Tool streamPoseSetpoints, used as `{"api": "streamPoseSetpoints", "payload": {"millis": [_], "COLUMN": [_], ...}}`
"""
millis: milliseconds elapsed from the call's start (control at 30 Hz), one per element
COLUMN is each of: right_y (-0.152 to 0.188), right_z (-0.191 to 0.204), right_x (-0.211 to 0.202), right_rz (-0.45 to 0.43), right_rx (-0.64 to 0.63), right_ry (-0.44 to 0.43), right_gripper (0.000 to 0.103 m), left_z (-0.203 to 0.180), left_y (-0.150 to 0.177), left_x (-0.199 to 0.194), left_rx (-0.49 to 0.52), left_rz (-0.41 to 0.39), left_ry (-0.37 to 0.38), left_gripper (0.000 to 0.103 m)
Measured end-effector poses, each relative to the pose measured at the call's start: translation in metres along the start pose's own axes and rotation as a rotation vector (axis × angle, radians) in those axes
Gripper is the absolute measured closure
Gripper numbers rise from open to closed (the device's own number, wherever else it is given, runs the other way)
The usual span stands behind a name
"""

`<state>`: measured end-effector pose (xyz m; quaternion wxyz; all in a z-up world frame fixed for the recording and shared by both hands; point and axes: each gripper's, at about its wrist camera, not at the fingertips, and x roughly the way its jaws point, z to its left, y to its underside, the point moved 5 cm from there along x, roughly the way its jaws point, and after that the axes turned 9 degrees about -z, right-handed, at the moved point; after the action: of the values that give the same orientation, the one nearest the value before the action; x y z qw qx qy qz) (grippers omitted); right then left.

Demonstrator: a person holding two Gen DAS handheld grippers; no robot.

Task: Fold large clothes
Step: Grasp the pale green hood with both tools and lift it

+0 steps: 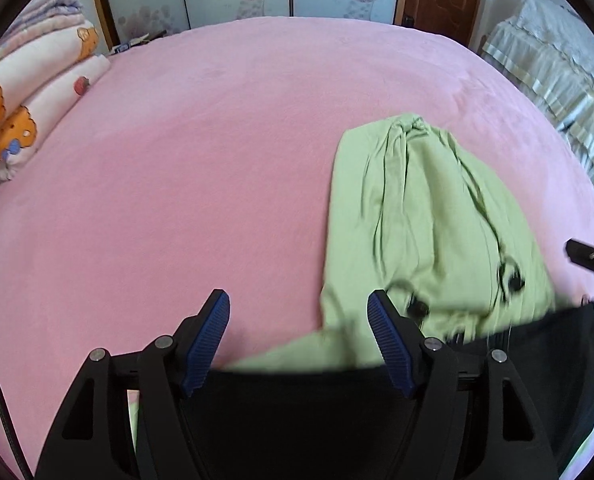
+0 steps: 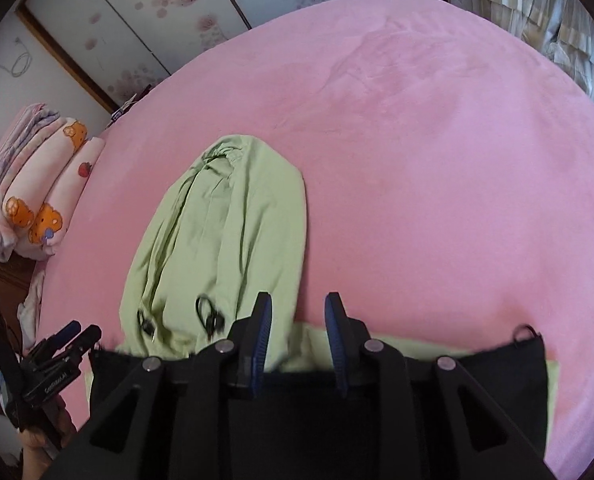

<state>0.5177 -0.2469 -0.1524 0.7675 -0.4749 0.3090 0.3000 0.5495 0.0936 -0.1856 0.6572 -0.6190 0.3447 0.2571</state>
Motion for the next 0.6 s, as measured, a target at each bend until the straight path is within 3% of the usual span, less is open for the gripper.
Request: {"api": "streamPoseSetpoints", "payload": {"millis": [267,467,533,567,600], "right_y": [-0.025,-0.028,-0.03,-0.033,-0.034], "right_z": [-0.004,0.0,0.001,0.002,0.004], "right_x": [0.054,0.088,0.092,0.092,0.091], "right_rz": [0.031,0.062,0.028,0.01,-0.003], "right_rx": [0.08,0.09,0.097,0.086,0.071], "right_ry": [-0.019,-0.035,-0.035,-0.037,-0.031], "right_gripper": [0.076,0.075,0.075,0.075,0.082], "left_z": [-0.007,0.004,0.004,0.001,-0.001], "left_y": [-0.02,-0.019,-0.017,-0.016,-0.016], "left_x": [0.049,0.085,0.093,0.096,0.097], "left_rx": [-0.038,-0.188,-0.25,-0.273,-0.279], "left_rz": [0.003,0.073,0.084,0.096,0.096], "left_ry": [-0.004,0.058,0.117,0.154,0.165], "left_gripper": [0.033,0.033,0.062,0.098,0.099]}}
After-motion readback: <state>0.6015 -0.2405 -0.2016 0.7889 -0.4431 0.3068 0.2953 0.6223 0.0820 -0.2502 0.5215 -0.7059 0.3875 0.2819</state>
